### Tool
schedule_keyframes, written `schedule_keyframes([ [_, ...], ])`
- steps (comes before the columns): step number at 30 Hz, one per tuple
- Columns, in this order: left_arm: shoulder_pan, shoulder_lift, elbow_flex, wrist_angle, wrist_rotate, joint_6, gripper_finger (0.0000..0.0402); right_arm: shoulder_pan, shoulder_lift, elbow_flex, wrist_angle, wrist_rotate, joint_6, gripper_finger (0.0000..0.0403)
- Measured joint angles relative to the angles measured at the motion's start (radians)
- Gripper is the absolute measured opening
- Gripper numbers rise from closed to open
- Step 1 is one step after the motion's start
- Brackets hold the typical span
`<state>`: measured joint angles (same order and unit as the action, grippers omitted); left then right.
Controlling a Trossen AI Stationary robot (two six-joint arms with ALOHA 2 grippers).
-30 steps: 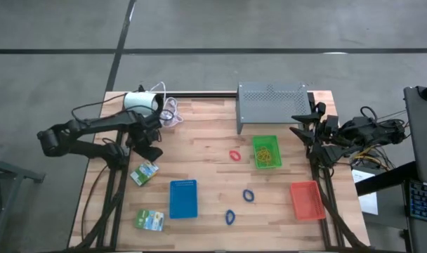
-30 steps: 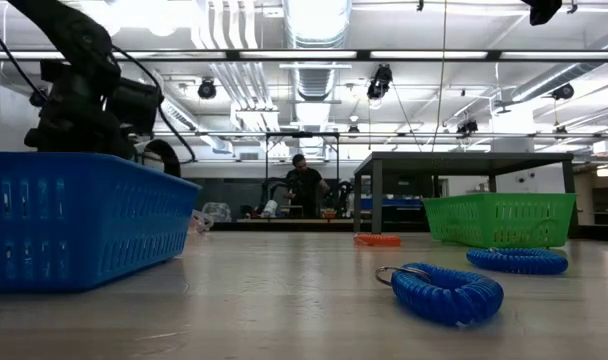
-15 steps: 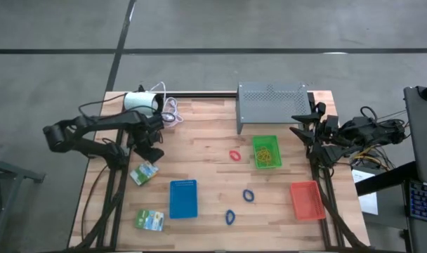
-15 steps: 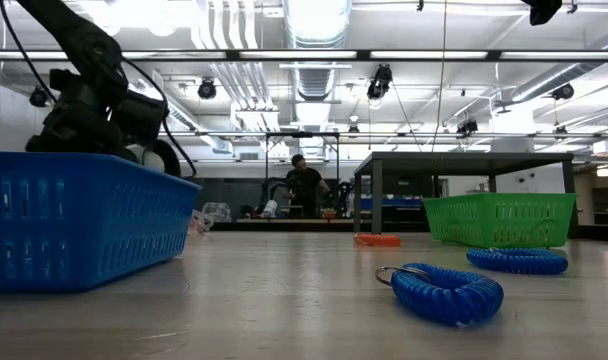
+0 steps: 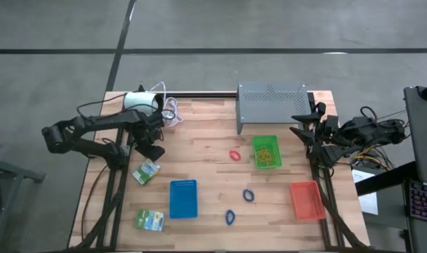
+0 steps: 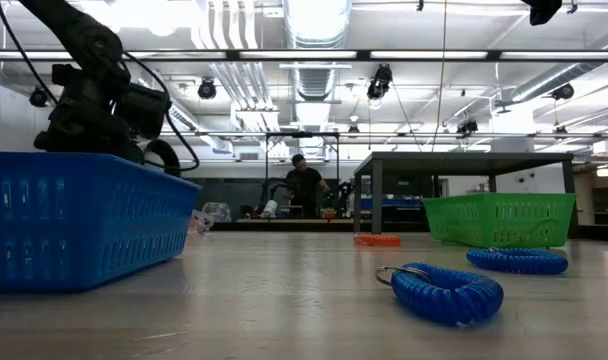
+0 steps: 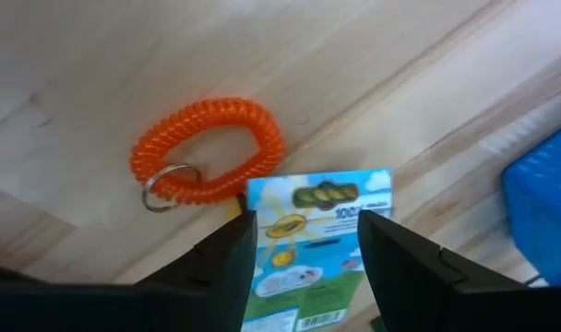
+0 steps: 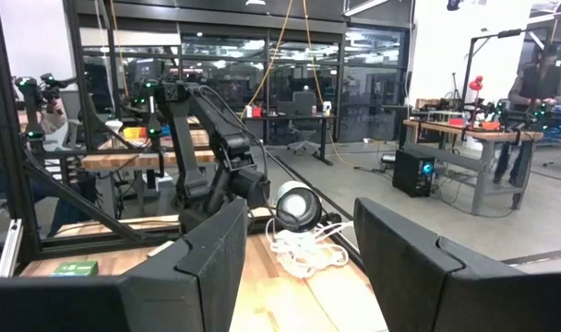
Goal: Pick & Place Office Desk Supplies
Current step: Put the crayon box into the blue bin
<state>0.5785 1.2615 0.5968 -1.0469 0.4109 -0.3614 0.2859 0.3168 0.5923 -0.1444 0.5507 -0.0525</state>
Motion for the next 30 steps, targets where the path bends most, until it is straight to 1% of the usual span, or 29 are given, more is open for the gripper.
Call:
schedule_keyframes([
  [7,-0.001,-0.001,0.015,-0.002,-0.001,0.017,0.0194,0.0,0.0,0.0,0.0,0.0,0.0,0.0199],
  [11,-0.001,0.0,-0.02,0.031,-0.007,0.038,0.0194,0.0,0.0,0.0,0.0,0.0,0.0,0.0199],
  [17,0.0,0.0,-0.045,0.09,-0.049,0.039,0.0194,0.0,0.0,0.0,0.0,0.0,0.0,0.0199],
  [21,0.0,-0.001,-0.035,0.09,-0.078,0.032,0.0194,0.0,0.0,0.0,0.0,0.0,0.0,0.0199],
  [30,-0.001,-0.001,-0.035,0.085,-0.078,0.013,0.0194,0.0,0.0,0.0,0.0,0.0,0.0,0.0199],
])
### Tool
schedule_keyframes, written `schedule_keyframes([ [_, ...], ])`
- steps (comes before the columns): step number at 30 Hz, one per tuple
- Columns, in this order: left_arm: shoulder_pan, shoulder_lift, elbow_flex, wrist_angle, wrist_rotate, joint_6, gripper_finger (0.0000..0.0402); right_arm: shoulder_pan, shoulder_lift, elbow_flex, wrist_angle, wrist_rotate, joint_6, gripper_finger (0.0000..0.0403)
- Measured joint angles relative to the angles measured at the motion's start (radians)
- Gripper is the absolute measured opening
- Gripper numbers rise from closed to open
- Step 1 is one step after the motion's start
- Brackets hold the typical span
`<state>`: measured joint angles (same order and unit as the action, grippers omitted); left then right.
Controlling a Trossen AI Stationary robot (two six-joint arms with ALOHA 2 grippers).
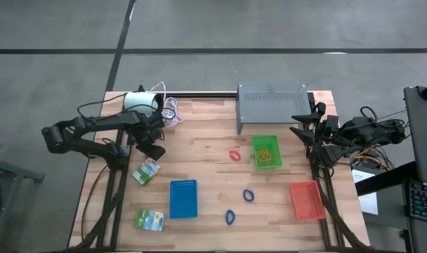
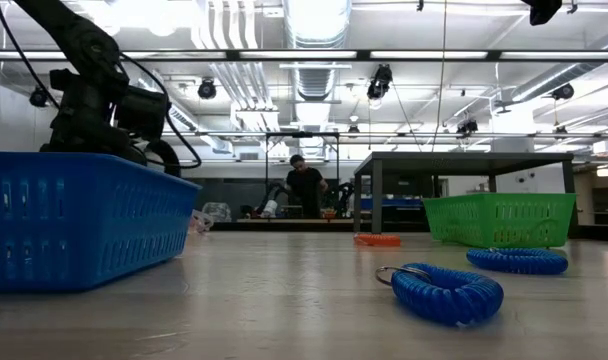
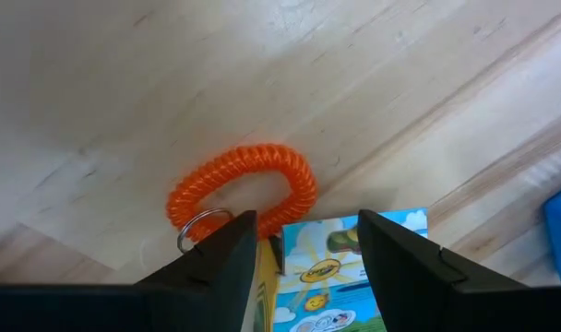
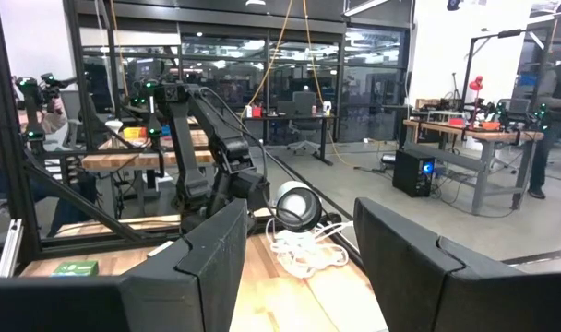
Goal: Pick & Place Office Desk Supplies
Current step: Put the crayon box into the blue bin
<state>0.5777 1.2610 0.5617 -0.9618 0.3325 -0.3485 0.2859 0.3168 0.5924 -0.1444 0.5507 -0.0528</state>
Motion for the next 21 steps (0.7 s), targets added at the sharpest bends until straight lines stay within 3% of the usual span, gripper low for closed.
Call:
schedule_keyframes([
  [7,0.0,-0.001,-0.036,0.001,0.008,-0.018,0.0194,0.0,0.0,0.0,0.0,0.0,0.0,0.0199],
  [21,0.0,-0.001,-0.058,0.064,0.192,-0.022,0.0194,0.0,0.0,0.0,0.0,0.0,0.0,0.0199],
])
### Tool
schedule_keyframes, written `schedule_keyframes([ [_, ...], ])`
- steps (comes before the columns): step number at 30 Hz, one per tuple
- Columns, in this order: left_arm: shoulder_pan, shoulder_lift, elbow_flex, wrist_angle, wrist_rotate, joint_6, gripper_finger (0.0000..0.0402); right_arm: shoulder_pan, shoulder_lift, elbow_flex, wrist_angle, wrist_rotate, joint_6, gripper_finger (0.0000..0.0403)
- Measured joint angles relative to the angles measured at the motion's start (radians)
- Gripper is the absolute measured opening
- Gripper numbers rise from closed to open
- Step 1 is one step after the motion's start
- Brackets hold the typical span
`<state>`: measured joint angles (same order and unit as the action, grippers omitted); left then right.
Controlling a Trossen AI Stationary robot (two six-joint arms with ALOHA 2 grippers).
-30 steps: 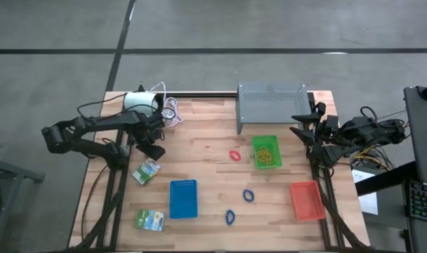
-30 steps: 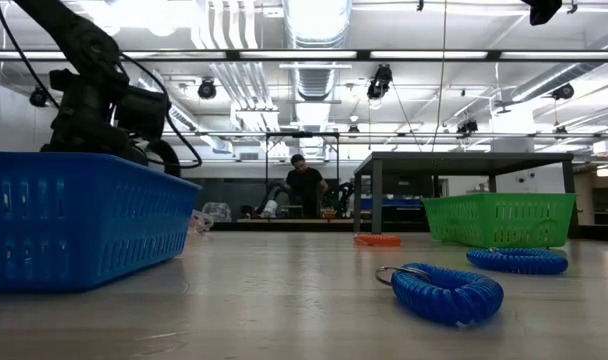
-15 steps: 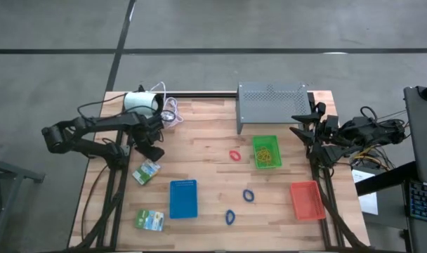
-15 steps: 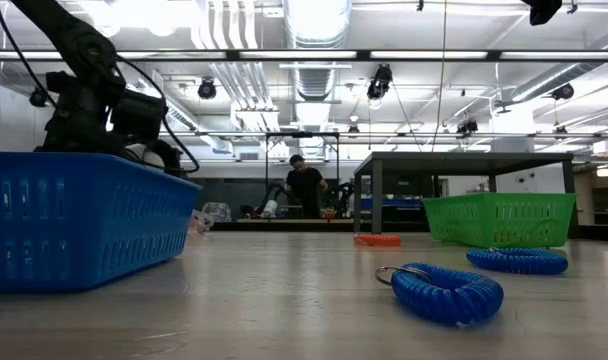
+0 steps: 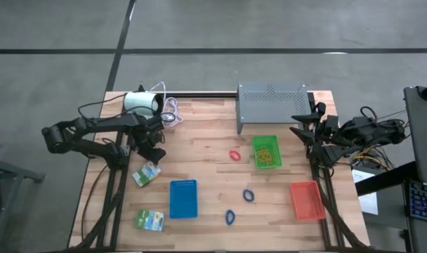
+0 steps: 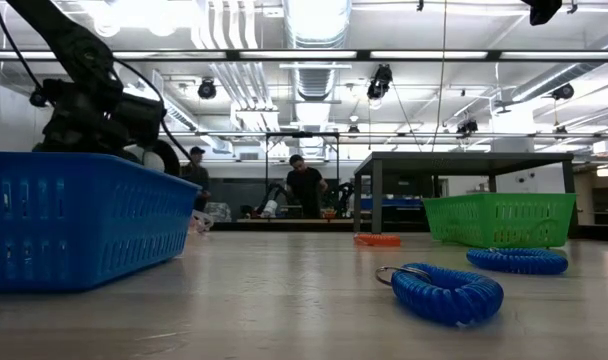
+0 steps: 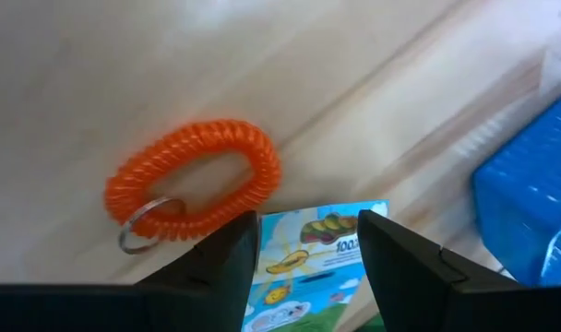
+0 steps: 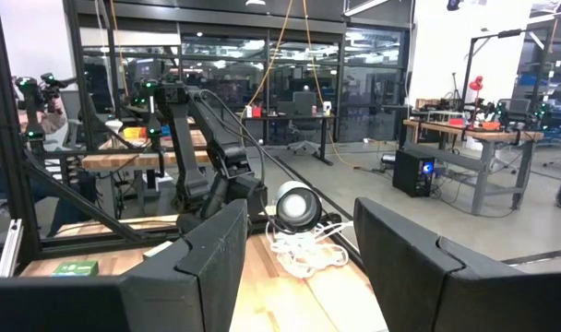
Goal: Pick & Place Office Desk Supplies
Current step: Put the crayon box into the blue bin
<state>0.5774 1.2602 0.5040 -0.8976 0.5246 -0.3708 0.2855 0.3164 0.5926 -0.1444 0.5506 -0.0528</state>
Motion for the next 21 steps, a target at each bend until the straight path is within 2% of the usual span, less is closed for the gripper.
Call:
schedule_keyframes([
  [13,-0.019,0.0,-0.032,0.023,0.077,0.004,0.0186,0.0,0.0,0.0,0.0,0.0,0.0,0.0199],
  [21,-0.029,0.0,-0.053,0.049,0.072,-0.001,0.0115,0.0,0.0,0.0,0.0,0.0,0.0,0.0199],
])
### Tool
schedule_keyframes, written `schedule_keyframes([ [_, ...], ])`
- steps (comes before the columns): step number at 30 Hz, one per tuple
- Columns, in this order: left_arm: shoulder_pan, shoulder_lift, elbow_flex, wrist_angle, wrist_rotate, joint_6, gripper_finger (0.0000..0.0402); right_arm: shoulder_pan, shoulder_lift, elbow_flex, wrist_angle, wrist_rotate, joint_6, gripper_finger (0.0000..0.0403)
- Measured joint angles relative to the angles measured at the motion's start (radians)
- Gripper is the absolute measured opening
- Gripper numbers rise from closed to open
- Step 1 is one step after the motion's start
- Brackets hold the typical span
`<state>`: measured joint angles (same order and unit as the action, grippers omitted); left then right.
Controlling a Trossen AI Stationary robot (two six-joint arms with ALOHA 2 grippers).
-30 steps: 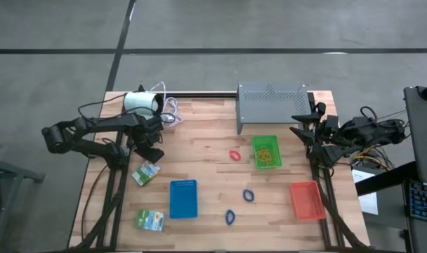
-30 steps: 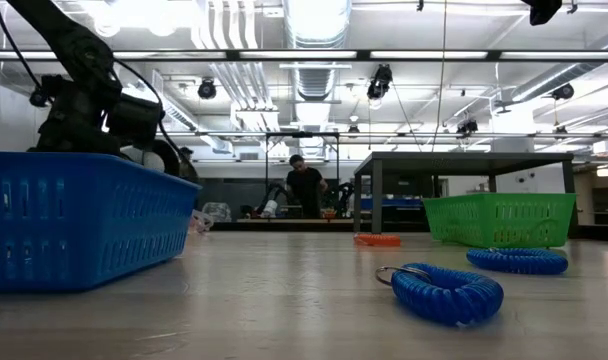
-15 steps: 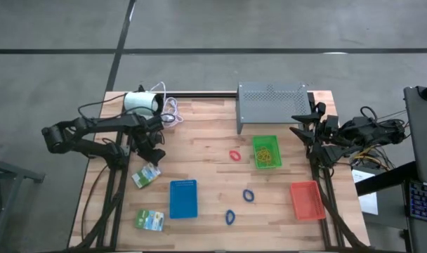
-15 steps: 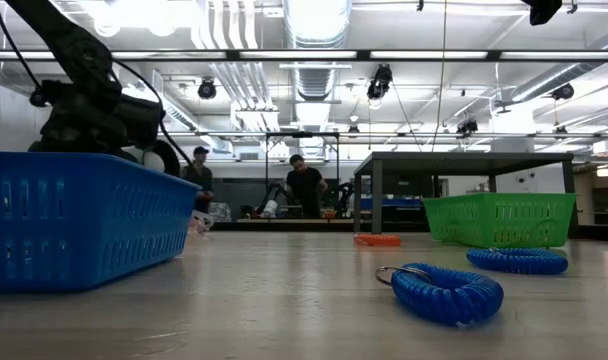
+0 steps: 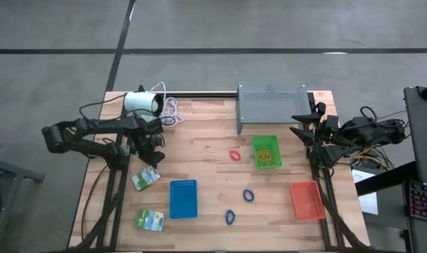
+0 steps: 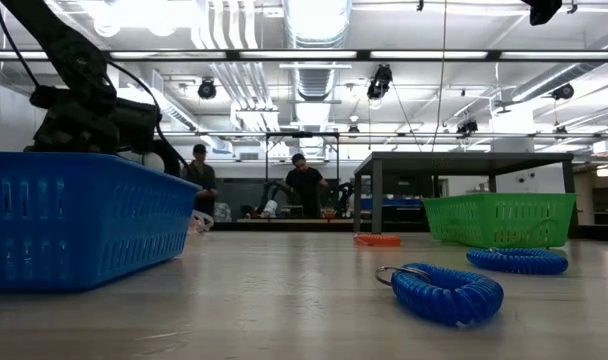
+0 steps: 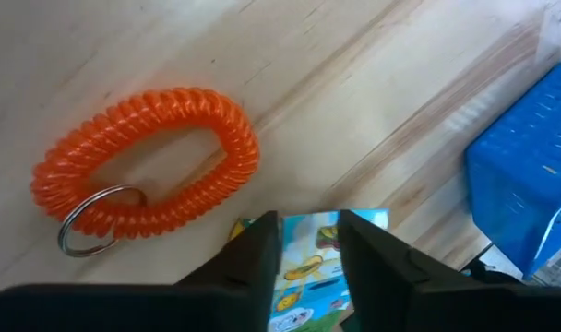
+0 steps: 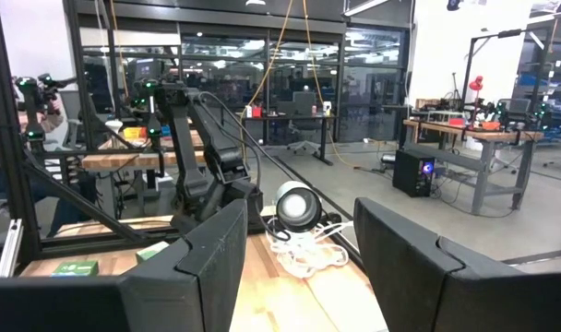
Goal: Pick & Place Office Desk Supplies
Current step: Put the crayon box into the blue bin
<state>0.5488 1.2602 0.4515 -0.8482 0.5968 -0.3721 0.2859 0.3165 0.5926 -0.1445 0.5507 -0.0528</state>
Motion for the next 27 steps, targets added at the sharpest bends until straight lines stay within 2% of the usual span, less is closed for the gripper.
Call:
schedule_keyframes([
  [10,0.0,0.0,0.001,0.008,0.0,-0.007,0.0007,0.0,0.0,0.0,0.0,0.0,0.0,0.0199],
  [27,0.0,0.0,0.033,0.074,0.003,-0.022,0.0001,0.0,0.0,0.0,0.0,0.0,0.0,0.0199],
])
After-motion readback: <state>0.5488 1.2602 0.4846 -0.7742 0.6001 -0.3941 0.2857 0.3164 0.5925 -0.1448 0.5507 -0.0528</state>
